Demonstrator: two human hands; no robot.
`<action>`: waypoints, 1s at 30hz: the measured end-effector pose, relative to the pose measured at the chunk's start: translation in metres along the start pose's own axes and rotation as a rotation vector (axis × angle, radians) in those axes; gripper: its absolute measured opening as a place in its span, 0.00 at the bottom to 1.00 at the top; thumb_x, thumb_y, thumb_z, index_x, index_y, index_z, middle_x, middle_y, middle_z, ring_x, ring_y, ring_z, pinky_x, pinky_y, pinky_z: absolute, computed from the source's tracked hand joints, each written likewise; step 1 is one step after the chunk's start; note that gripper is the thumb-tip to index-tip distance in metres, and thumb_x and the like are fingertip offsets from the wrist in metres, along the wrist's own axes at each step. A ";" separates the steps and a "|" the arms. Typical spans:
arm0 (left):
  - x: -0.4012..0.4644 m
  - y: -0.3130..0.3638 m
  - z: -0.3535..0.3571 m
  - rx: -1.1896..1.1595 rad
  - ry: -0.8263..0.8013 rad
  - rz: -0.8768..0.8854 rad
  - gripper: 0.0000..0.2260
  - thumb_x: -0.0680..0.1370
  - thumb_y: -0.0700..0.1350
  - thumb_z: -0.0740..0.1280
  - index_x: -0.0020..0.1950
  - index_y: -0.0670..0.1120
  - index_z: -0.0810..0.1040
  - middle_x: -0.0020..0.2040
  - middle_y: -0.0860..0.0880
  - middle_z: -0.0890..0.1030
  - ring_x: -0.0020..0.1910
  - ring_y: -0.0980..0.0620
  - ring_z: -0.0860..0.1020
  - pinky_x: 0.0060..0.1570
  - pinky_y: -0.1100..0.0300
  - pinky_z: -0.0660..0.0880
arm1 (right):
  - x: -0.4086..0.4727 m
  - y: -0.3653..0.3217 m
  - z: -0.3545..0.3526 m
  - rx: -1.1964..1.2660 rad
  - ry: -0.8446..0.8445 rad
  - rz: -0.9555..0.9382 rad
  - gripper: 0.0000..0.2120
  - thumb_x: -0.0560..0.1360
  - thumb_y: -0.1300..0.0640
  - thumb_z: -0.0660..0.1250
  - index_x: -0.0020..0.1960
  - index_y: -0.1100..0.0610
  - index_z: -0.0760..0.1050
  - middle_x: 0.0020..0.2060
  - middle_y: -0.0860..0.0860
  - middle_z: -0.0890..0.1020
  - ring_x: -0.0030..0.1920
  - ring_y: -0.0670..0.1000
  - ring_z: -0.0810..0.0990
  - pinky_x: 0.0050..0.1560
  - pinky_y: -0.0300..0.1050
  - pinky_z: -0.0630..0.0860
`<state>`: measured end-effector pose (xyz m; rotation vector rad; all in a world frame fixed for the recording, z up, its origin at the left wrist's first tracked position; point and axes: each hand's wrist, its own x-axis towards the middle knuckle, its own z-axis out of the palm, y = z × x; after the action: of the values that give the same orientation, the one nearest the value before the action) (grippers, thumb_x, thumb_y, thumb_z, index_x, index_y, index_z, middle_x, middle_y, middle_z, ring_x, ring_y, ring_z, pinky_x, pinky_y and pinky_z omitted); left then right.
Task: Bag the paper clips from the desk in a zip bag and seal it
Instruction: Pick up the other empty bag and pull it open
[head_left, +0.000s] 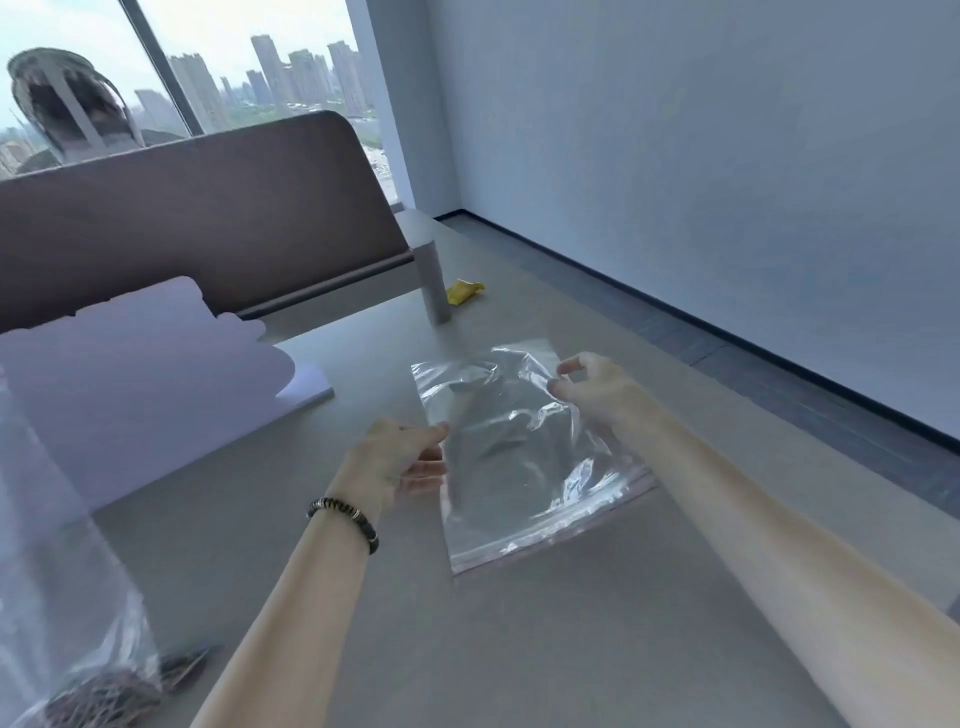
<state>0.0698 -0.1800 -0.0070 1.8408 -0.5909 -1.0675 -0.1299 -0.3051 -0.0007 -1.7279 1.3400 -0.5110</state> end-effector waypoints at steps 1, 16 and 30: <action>0.001 -0.002 0.003 0.052 0.011 0.014 0.09 0.75 0.43 0.73 0.44 0.39 0.76 0.35 0.44 0.77 0.27 0.52 0.76 0.20 0.66 0.73 | 0.000 0.002 0.000 0.041 -0.005 0.003 0.18 0.77 0.55 0.68 0.66 0.55 0.73 0.57 0.54 0.76 0.49 0.52 0.79 0.44 0.42 0.74; -0.061 0.007 0.077 -0.164 -0.196 0.164 0.03 0.78 0.37 0.68 0.46 0.43 0.78 0.36 0.48 0.86 0.31 0.57 0.84 0.38 0.61 0.79 | -0.085 0.058 -0.095 0.438 0.120 0.021 0.16 0.74 0.68 0.63 0.57 0.55 0.80 0.43 0.53 0.86 0.35 0.49 0.78 0.43 0.44 0.74; -0.209 -0.004 0.276 0.117 -0.478 0.557 0.09 0.77 0.37 0.70 0.57 0.45 0.81 0.40 0.44 0.87 0.34 0.54 0.84 0.45 0.55 0.81 | -0.280 0.229 -0.241 0.625 0.527 0.104 0.14 0.75 0.70 0.61 0.44 0.56 0.82 0.36 0.52 0.82 0.31 0.46 0.80 0.37 0.42 0.71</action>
<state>-0.2748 -0.1501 0.0173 1.3764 -1.3795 -1.0936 -0.5357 -0.1492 -0.0080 -1.0350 1.4067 -1.2371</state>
